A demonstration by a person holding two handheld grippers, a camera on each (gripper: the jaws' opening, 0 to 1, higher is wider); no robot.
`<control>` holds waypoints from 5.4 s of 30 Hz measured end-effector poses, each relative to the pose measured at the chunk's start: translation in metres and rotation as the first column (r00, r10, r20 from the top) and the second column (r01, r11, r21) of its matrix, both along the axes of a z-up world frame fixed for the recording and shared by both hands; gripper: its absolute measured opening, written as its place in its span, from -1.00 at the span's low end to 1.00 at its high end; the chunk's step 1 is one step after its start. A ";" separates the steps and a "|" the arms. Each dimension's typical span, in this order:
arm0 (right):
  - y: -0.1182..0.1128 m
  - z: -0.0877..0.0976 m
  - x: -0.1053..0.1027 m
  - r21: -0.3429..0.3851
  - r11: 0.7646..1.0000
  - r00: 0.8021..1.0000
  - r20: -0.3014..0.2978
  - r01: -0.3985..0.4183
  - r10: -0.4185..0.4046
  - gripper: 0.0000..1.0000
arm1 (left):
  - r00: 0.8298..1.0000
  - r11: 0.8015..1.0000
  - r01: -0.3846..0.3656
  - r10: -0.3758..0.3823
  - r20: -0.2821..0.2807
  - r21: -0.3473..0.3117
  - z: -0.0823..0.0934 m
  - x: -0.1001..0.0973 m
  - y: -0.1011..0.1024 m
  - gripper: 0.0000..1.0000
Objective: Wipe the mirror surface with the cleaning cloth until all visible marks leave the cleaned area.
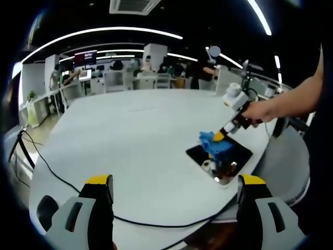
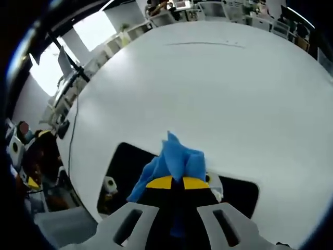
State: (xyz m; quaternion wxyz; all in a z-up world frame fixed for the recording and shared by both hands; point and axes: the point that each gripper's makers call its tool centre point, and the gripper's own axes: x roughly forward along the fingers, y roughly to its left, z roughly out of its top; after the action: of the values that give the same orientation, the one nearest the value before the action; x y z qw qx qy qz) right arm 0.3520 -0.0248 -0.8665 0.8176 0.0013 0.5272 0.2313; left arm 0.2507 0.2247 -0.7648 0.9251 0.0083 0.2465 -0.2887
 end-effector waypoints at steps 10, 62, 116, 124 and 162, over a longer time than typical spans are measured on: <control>-0.007 0.000 -0.002 -0.009 1.000 1.000 -0.018 0.004 -0.004 -1.00 | 1.000 1.000 0.006 -0.006 0.005 0.003 0.001 0.002 -0.001 0.99; -0.048 -0.001 -0.064 -0.041 0.996 0.997 0.027 0.076 -0.075 -1.00 | 1.000 1.000 0.012 -0.013 0.024 0.012 0.005 0.003 -0.005 0.99; -0.063 -0.001 -0.124 0.015 0.997 0.995 -0.074 0.071 -0.070 -1.00 | 1.000 0.999 0.025 -0.025 0.002 0.023 -0.001 -0.002 -0.009 0.99; -0.079 -0.001 -0.124 0.017 0.993 0.991 -0.072 0.115 -0.113 -1.00 | 1.000 0.999 0.023 -0.023 0.002 0.025 -0.003 -0.004 -0.005 0.99; -0.092 -0.003 -0.041 -0.058 0.990 0.990 -0.045 0.131 -0.134 -1.00 | 1.000 1.000 -0.005 0.005 -0.008 -0.022 -0.007 -0.008 0.000 0.99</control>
State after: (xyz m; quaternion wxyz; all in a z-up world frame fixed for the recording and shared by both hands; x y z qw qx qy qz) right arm 0.3107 -0.1166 -0.8694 0.8178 0.0195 0.5520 0.1617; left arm 0.2425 0.2244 -0.7714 0.9249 -0.0038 0.2468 -0.2892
